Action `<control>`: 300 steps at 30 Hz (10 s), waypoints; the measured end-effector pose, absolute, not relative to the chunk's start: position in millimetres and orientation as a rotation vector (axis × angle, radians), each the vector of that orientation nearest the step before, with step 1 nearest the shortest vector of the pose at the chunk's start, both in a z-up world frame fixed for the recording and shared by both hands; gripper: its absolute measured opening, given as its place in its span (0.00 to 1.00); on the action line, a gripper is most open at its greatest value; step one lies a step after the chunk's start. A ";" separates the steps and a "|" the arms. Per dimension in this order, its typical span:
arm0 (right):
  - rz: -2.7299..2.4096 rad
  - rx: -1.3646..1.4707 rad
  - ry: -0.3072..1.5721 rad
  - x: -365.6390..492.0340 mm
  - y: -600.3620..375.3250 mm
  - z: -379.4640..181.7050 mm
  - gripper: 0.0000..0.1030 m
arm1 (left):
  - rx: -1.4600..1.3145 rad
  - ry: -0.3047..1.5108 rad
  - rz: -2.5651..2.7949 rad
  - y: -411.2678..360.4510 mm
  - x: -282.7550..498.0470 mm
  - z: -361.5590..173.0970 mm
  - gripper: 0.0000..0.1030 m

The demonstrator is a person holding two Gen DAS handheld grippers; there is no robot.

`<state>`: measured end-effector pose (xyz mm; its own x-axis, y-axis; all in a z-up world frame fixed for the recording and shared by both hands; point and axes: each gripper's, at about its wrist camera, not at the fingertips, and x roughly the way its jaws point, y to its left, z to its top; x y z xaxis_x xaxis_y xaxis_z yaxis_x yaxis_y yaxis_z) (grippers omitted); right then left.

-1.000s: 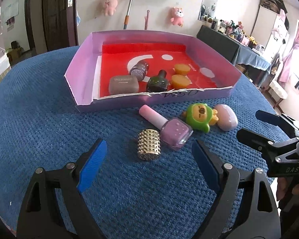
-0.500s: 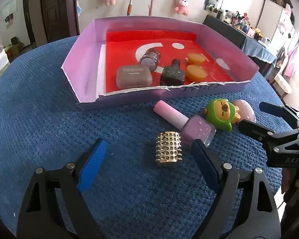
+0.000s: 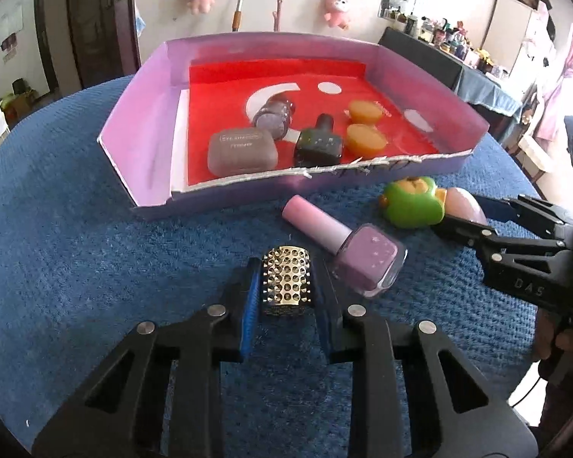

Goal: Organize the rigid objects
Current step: 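Grasp the pink egg-shaped case with the right tool while the left grasps the gold studded roller, then carry the pink case with the right tool while the left carries the gold roller into the box, then lower the pink case into the box and open the right tool while the left lowers the roller, then open the left tool on the gold roller while the right withdraws from the box, then move the left tool toward the pink nail polish while the right approaches the green figurine, then grasp the pink nail polish with the left tool while the right grasps the green figurine, then lift the pink polish with the left tool while the right lifts the green figurine toward the box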

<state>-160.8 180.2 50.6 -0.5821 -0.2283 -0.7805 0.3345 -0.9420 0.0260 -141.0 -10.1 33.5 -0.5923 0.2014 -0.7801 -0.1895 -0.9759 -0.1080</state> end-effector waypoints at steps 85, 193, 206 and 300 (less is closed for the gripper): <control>-2.445 1.466 0.404 -361.4 127.0 85.0 0.53 | -1.528 0.302 2.509 -12.6 -317.3 48.1 0.23; -2.678 0.766 0.127 -81.8 191.6 172.5 1.00 | -0.682 0.019 2.961 -11.9 -77.1 152.3 0.89; -2.684 0.919 0.118 -71.0 193.9 92.9 1.00 | -0.917 -0.007 2.905 1.1 -60.5 85.6 0.89; -2.339 1.089 0.105 -165.8 148.0 63.4 0.50 | -1.242 -0.066 2.596 -15.2 -145.5 48.6 0.33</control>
<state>-165.8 148.0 63.4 -0.5192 -0.4489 -0.7273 0.5124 -0.8446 0.1555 -145.5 -15.2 48.6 -0.5995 0.2543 -0.7589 -0.2154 -0.9645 -0.1530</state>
